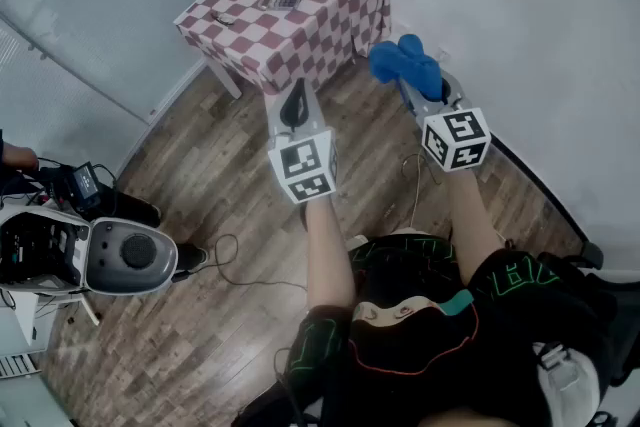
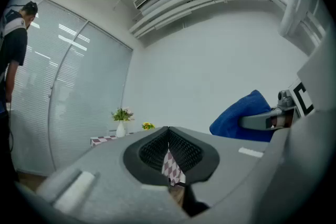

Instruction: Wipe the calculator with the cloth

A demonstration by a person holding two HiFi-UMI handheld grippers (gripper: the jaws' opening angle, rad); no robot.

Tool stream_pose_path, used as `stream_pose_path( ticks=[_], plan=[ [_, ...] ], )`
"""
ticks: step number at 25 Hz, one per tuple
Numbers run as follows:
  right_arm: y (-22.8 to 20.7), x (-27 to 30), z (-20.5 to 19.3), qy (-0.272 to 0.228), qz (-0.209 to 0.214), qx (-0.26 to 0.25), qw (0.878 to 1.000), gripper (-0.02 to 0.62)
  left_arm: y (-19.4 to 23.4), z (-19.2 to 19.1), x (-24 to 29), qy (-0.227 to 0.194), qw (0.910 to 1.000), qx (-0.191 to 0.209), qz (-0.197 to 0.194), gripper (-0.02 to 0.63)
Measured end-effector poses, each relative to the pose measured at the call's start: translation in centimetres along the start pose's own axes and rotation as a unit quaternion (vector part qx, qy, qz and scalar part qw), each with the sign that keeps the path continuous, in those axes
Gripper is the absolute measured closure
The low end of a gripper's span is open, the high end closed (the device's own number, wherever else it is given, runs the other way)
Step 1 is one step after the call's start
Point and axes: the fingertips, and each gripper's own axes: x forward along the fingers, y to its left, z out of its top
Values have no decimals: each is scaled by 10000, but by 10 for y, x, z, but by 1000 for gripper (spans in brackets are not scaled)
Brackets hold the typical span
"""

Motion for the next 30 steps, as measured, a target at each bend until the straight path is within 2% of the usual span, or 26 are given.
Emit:
stream_pose_path(
  ticks=[3,9,15,22,30],
  plan=[
    [2,1,-5,-15,124,78,9999,488,-5,-6,2,-16,10000,-13,-36,595],
    [-2,5,-6,-131,99,359,9992,488,-17,-10,10,-3,9998,-21,-203,595],
    [-10,9,-10,-5,16,318,9995,488,-20,-10,22,-35,9996,-95,-273,595],
    [-23,16,-26,298,-94,441,9985,486,-24,-27,39,195,9985,-305,-400,595],
    [-34,53,-64,796,43,572,9952,486,2,-74,74,555,9939,-948,-134,595]
  ],
)
